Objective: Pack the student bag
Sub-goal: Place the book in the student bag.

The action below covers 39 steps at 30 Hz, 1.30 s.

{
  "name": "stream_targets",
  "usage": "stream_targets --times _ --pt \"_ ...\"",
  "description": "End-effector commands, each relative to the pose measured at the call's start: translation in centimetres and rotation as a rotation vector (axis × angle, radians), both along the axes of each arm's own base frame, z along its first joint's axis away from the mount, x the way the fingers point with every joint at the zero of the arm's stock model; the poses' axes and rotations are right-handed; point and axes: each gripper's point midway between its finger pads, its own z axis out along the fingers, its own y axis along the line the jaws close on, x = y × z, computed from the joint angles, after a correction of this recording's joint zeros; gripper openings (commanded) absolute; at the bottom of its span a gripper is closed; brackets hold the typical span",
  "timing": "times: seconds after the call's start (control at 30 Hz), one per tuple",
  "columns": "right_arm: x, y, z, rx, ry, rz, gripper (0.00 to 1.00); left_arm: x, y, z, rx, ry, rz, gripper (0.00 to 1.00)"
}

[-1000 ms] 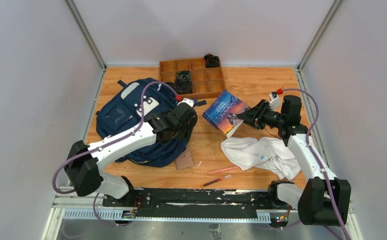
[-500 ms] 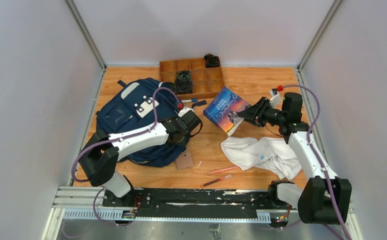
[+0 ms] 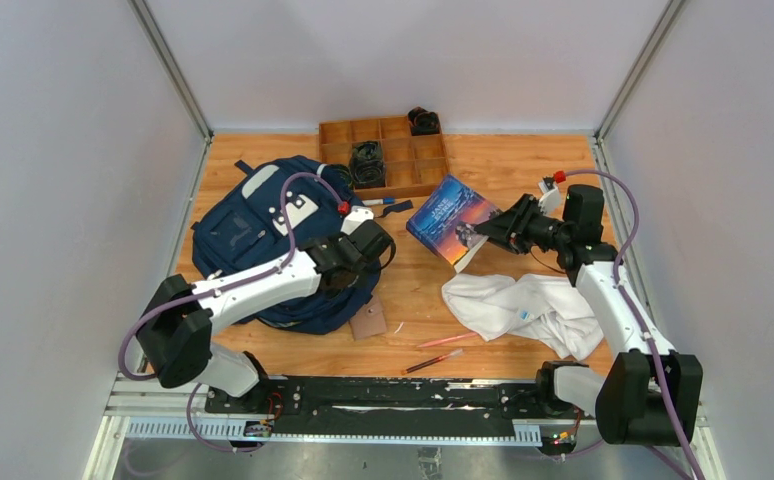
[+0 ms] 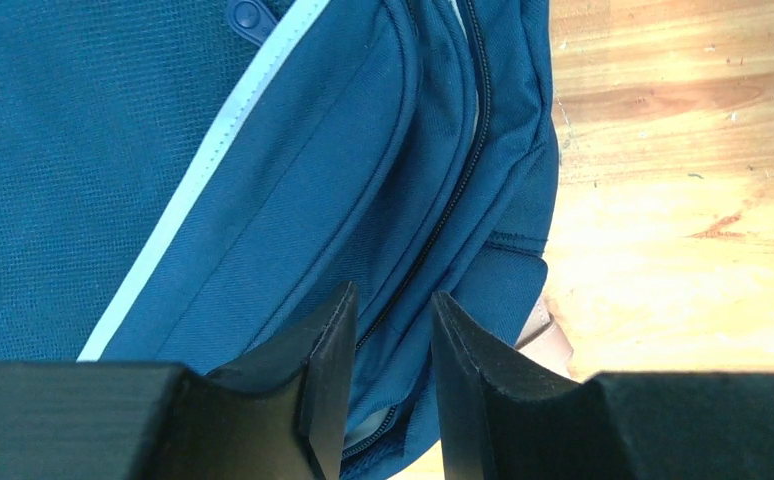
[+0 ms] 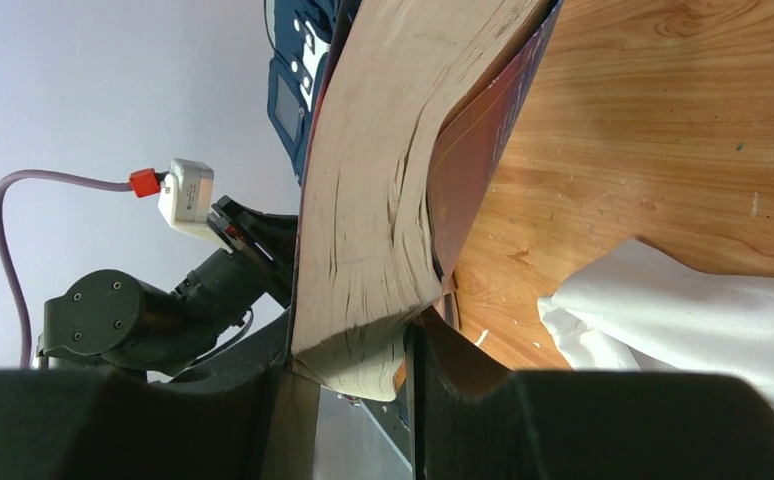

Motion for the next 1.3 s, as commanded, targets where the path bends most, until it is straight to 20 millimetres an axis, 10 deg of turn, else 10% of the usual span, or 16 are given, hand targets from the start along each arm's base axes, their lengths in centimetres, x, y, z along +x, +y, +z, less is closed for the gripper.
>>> stream_targets --times 0.0,0.83,0.93,0.97,1.27 --pt "0.9 0.3 4.3 0.036 -0.166 0.043 0.0 0.0 1.0 0.1 0.016 -0.027 0.054 0.37" --pt "-0.2 0.4 3.8 0.042 -0.149 0.044 0.0 -1.8 1.1 -4.2 0.016 0.087 0.083 0.4" --pt "-0.4 0.4 3.9 0.042 -0.146 0.048 0.0 -1.5 1.6 -4.0 0.047 0.073 0.105 0.14" --pt "-0.6 0.5 4.0 0.045 -0.149 0.055 0.0 -1.2 1.7 -3.4 0.058 0.06 0.11 0.01" --pt "-3.6 3.7 6.9 0.105 -0.232 0.218 0.0 0.7 5.1 10.4 -0.03 -0.184 0.129 0.0"
